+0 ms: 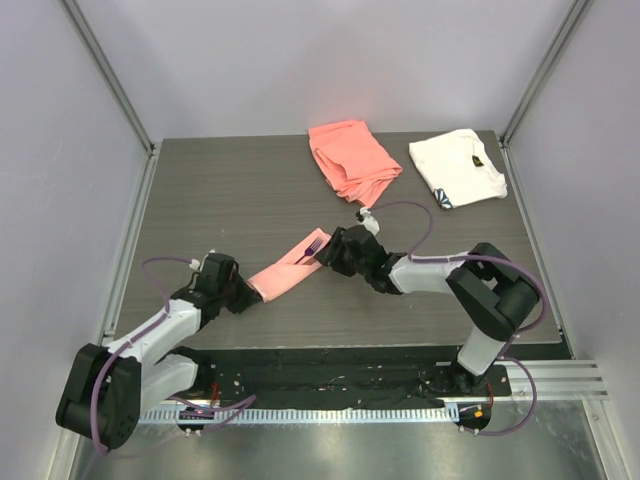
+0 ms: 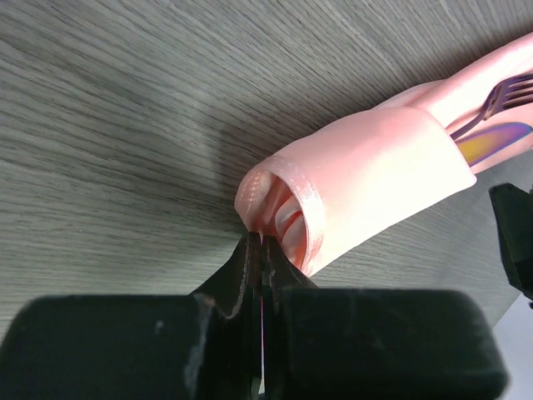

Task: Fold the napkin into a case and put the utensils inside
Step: Insert the knife into the folded napkin, then reset both arms

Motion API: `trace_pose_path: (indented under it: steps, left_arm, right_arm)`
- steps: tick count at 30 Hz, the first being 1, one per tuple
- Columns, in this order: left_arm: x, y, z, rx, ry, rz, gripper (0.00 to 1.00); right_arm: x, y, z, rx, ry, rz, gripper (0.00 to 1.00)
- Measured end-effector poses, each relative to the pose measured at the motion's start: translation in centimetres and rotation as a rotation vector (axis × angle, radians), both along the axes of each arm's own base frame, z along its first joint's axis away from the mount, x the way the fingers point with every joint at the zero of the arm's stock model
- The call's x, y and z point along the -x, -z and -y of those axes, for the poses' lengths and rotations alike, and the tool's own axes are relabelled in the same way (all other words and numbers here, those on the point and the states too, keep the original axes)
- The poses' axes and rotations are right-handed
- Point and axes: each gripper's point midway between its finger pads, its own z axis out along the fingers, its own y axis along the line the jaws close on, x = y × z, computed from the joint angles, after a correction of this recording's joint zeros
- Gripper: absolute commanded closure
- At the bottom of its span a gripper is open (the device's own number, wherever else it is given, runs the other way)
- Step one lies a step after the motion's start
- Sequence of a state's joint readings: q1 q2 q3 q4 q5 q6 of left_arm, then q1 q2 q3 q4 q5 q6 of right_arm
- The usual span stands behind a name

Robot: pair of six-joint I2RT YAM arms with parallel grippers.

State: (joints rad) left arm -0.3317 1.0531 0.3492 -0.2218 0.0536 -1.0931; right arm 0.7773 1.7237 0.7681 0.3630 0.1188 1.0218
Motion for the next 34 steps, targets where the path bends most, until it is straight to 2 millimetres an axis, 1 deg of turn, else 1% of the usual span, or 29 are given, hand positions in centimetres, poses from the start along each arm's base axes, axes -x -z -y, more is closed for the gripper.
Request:
trace_pose_path:
  steps: [3, 4, 7, 9, 11, 12, 16, 18, 19, 21, 24, 27, 29, 31, 32, 33, 34]
  left_arm:
    - [0.1, -0.4, -0.2, -0.008, 0.001, 0.009, 0.87]
    - [0.2, -0.7, -0.3, -0.012, 0.003, 0.013, 0.8]
    - [0.2, -2.3, -0.7, -0.032, 0.003, 0.038, 0.64]
    - [0.1, -4.1, -1.1, -0.05, 0.0, 0.063, 0.61]
    - [-0.1, -6.5, -1.4, -0.065, 0.001, 0.099, 0.58]
    - [-0.2, -7.7, -1.5, -0.07, 0.005, 0.123, 0.58]
    - [-0.7, -12.5, -1.6, -0.084, 0.053, 0.246, 0.58]
    - [-0.9, -14.1, -1.1, -0.076, 0.099, 0.301, 0.58]
    - [-1.0, -14.5, -0.8, -0.066, 0.123, 0.318, 0.58]
    - [-1.3, -15.4, 0.5, -0.028, 0.183, 0.363, 0.58]
    - [-1.6, -16.1, 2.6, 0.016, 0.268, 0.403, 0.57]
    - [-0.7, -16.1, 5.8, 0.03, 0.4, 0.415, 0.57]
    - [0.3, -16.5, 8.5, 0.044, 0.499, 0.439, 0.56]
    - [1.1, -17.0, 10.5, 0.067, 0.566, 0.468, 0.55]
    - [1.4, -17.2, 11.2, 0.076, 0.586, 0.479, 0.54]
    - [1.5, -17.4, 11.7, 0.084, 0.604, 0.492, 0.48]
    - [1.6, -17.5, 12.1, 0.089, 0.615, 0.503, 0.46]
  right_arm:
    - [0.4, -1.1, 0.9, 0.05, -0.018, 0.014, 0.48]
    - [0.3, -1.6, 1.2, 0.071, -0.023, 0.024, 0.48]
    - [-0.2, -3.5, 1.9, 0.133, -0.043, 0.062, 0.46]
    - [-0.8, -5.1, 2.5, 0.176, -0.059, 0.111, 0.44]
    - [-1.0, -6.2, 3.7, 0.229, -0.073, 0.15, 0.39]
    - [-1.1, -6.6, 4.3, 0.257, -0.077, 0.163, 0.3]
    - [-1.5, -7.8, 7.4, 0.354, -0.057, 0.213, 0.21]
    - [-1.5, -8.6, 9.0, 0.384, -0.03, 0.245, 0.15]
    - [-1.3, -8.9, 9.8, 0.392, -0.015, 0.262, 0.11]
    - [-0.2, -8.9, 11.4, 0.403, 0.002, 0.28, 0.01]
    - [1.6, -8.6, 13.3, 0.397, 0.021, 0.298, 0.0]
    - [3.1, -8.7, 14.8, 0.372, 0.048, 0.324, 0.0]
    - [4.1, -9.4, 15.6, 0.339, 0.065, 0.352, 0.0]
    - [4.8, -10.4, 16.2, 0.303, 0.08, 0.382, 0.0]
    - [5.2, -10.8, 16.4, 0.281, 0.087, 0.396, 0.0]
    - [5.6, -11.3, 16.6, 0.257, 0.095, 0.414, 0.0]
    - [5.8, -11.5, 16.7, 0.24, 0.1, 0.421, 0.0]
